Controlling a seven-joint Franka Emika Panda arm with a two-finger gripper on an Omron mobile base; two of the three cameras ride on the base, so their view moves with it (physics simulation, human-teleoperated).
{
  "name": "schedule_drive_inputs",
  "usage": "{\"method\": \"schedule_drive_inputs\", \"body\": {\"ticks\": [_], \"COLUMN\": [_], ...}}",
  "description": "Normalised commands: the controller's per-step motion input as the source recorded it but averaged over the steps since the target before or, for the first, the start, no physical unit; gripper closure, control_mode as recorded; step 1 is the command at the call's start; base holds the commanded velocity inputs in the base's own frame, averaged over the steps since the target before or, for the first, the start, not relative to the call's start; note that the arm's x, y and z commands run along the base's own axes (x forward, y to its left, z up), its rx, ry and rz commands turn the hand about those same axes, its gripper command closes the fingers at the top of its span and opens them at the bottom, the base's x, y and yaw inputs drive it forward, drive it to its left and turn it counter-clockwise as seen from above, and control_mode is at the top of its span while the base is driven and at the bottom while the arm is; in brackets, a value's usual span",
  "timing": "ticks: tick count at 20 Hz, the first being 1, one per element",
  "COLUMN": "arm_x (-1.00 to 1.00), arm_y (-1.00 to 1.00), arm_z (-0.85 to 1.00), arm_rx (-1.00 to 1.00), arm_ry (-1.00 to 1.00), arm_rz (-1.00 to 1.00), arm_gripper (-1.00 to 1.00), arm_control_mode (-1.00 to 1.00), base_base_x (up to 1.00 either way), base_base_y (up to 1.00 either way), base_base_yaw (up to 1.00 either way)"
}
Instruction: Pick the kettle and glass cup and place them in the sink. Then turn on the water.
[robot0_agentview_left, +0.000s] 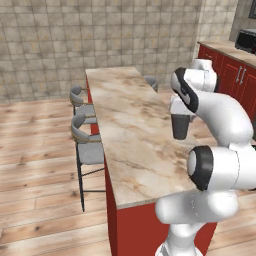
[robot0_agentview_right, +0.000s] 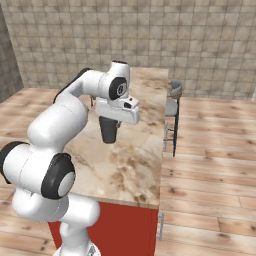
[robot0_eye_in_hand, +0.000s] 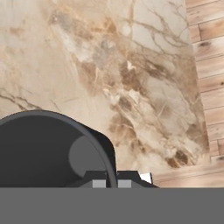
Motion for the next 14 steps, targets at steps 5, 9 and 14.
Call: {"method": "schedule_drive_inputs", "body": {"ticks": [5,9,14], "arm_x": [-0.4,-0.35,-0.29], "arm_y": [0.33,0.32,0.28], "arm_z": [0.07,0.05,0.01], "arm_rx": [0.0,0.0,0.0], "arm_ry": [0.01,0.0,0.0], "arm_rz": [0.0,0.0,0.0], "arm_gripper": [1.0,1.0,1.0], "arm_control_mode": [-1.0,-1.0,-1.0], "base_base_x": [0.0,0.0,0.0], "base_base_y": [0.0,0.0,0.0], "base_base_yaw": [0.0,0.0,0.0]}}
